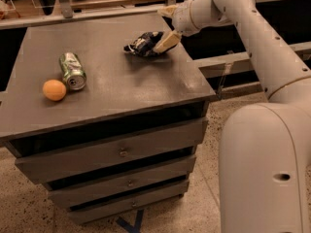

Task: Pick blue chip bag

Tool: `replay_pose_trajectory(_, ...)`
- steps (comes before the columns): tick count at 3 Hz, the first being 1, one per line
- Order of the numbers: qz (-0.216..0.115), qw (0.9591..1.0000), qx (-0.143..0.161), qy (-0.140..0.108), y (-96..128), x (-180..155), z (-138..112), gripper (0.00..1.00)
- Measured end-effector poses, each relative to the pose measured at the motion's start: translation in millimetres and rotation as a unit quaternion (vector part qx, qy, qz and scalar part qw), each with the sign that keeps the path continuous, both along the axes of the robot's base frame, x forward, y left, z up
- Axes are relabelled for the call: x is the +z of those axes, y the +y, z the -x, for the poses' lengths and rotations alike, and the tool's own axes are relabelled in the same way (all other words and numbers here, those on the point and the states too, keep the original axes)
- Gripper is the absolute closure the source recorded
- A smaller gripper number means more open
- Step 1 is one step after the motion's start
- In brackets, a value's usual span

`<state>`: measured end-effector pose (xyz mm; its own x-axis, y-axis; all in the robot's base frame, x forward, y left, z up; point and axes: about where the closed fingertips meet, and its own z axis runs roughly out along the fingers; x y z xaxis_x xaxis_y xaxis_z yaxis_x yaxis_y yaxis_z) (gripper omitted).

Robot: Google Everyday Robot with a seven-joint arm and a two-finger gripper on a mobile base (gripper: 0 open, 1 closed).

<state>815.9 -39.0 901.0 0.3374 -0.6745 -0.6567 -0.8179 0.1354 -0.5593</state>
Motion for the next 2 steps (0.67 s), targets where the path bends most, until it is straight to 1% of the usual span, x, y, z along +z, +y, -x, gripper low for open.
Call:
replay_pose_trajectory(1, 0.020, 0.9995, 0.026, 0.003, 6, -7, 6, 0.46)
replay_pose_trajectory(2, 0.017, 0.9992, 0.035, -0.006, 11, 4, 10, 0.70)
